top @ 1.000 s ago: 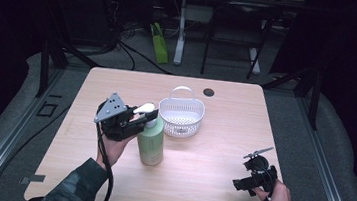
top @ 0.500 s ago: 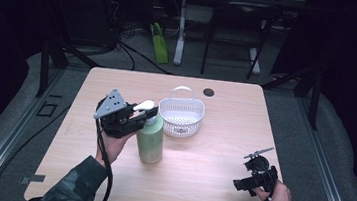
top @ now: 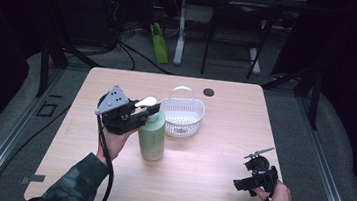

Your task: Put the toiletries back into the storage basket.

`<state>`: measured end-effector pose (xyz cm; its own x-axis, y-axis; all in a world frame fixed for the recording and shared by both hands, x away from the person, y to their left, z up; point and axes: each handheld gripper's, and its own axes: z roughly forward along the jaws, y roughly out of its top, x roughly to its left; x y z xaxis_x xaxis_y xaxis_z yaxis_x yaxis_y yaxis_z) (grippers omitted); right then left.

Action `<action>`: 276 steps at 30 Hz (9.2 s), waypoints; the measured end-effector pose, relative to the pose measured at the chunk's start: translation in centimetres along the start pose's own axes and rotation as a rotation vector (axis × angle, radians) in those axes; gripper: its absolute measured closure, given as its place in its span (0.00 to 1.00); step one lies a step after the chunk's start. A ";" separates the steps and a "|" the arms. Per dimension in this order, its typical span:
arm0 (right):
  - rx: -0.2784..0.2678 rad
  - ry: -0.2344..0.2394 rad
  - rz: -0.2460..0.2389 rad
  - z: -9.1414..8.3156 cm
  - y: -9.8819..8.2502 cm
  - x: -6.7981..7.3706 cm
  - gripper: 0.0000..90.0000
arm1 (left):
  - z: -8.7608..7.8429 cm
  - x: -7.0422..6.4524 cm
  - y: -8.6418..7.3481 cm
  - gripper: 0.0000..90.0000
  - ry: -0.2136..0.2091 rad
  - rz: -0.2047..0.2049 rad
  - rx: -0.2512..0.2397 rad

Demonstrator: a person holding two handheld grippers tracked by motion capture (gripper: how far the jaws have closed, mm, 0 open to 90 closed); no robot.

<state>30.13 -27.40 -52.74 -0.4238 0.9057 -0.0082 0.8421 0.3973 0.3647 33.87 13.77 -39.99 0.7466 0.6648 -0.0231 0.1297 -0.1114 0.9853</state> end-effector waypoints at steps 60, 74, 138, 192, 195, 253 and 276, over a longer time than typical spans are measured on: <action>-0.001 -0.006 -0.001 0.0 0.0 0.0 0.09 | -0.2 0.8 5.2 0.75 0.012 0.041 -0.055; -0.006 -0.010 0.005 -0.1 0.0 -0.1 0.09 | 0.2 0.8 6.7 0.75 0.023 0.062 -0.071; 0.003 -0.011 -0.002 0.0 0.0 0.0 0.09 | 3.8 1.5 11.8 0.75 0.036 0.106 -0.105; -0.002 -0.001 0.007 0.0 -0.1 0.1 0.10 | 9.9 1.4 13.2 0.75 0.030 0.133 -0.098; -0.002 0.001 0.006 0.0 -0.1 0.1 0.10 | 10.1 1.5 13.1 0.75 0.032 0.137 -0.096; 0.002 0.005 0.006 0.0 -0.1 0.2 0.10 | 14.0 2.4 9.8 0.75 0.045 0.086 -0.065; 0.004 0.000 0.000 -0.1 -0.1 0.1 0.11 | 14.6 2.7 8.1 0.75 0.049 0.063 -0.045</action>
<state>29.96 -27.36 -52.73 -0.4239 0.9057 -0.0077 0.8433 0.3978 0.3614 46.47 3.92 -34.59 0.7191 0.6934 0.0462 0.0535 -0.1215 0.9912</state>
